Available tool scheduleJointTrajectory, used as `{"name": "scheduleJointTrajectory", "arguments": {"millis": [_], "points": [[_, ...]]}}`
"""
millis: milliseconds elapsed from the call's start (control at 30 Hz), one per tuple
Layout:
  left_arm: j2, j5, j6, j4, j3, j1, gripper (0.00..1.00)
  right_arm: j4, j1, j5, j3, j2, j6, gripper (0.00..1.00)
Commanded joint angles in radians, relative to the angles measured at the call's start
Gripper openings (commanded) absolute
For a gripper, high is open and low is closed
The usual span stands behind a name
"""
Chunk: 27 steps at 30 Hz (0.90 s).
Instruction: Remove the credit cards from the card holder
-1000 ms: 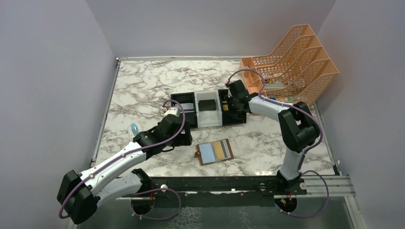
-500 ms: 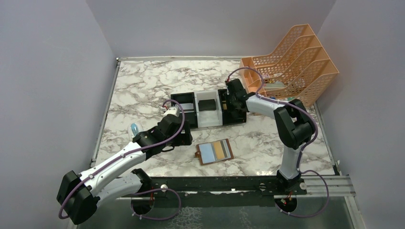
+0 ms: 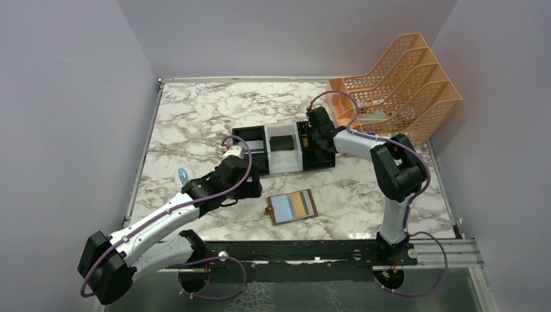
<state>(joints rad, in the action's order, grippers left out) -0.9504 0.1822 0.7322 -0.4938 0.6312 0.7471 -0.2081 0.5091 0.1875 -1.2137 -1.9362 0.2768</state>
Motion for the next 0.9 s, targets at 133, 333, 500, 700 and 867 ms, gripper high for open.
{"name": "scheduleJointTrajectory", "arguments": {"millis": [133,333,500,700,867], "points": [[0.003,-0.051,0.008,0.035,0.009,-0.005,0.9,-0.034,0.003,-0.01,0.031,0.148,-0.01,0.24],[0.005,-0.176,0.015,0.133,0.012,-0.005,0.9,-0.015,0.003,-0.09,0.158,0.384,0.046,0.4],[-0.031,-0.316,0.05,0.249,-0.014,-0.002,0.88,0.096,0.002,-0.191,0.379,0.605,0.152,0.53],[-0.038,-0.366,0.127,0.409,-0.082,0.024,0.87,0.122,0.002,-0.368,0.554,0.752,0.265,0.55],[-0.079,-0.349,0.226,0.568,-0.131,0.084,0.85,0.263,0.002,-0.576,0.726,0.844,0.334,0.49]]}}
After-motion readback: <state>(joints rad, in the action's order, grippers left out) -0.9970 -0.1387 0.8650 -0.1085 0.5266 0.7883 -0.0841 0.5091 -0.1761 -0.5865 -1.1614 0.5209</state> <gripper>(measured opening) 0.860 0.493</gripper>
